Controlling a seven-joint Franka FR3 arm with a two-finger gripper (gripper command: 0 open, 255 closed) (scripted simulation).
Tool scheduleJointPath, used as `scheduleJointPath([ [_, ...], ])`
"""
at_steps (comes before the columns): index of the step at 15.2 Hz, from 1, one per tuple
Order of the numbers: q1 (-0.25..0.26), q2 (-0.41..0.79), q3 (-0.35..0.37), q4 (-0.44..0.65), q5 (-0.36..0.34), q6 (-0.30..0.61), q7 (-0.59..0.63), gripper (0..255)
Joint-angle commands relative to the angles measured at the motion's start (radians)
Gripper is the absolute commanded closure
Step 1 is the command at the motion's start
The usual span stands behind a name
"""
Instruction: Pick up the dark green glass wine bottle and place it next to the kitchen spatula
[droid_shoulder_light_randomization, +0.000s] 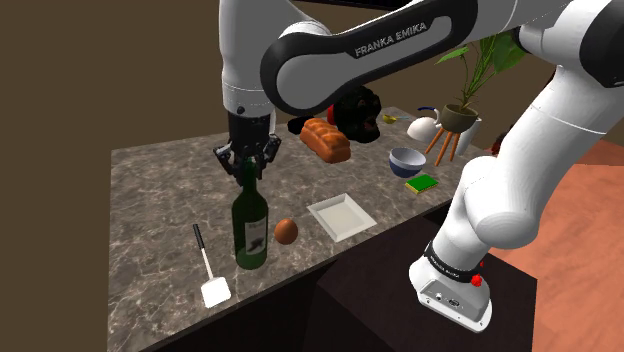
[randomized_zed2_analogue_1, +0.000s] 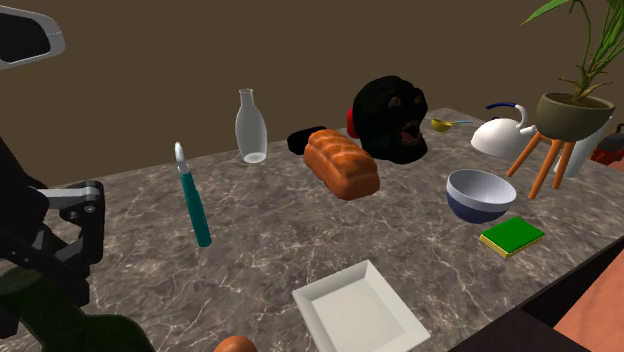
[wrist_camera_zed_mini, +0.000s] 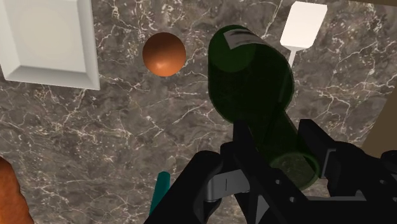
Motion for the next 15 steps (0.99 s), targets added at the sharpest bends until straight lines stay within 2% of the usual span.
scheduleJointPath([
  [1, 0.0, 0.0, 0.0, 0.0, 0.0, 0.0, 0.0, 255],
  [2, 0.0, 0.0, 0.0, 0.0, 0.0, 0.0, 0.0, 0],
  [7, 0.0, 0.0, 0.0, 0.0, 0.0, 0.0, 0.0, 0],
  [11, 0.002, -0.036, -0.002, 0.09, 0.014, -0.124, -0.01, 0],
  [15, 0.002, -0.036, -0.002, 0.09, 0.014, -0.124, -0.01, 0],
])
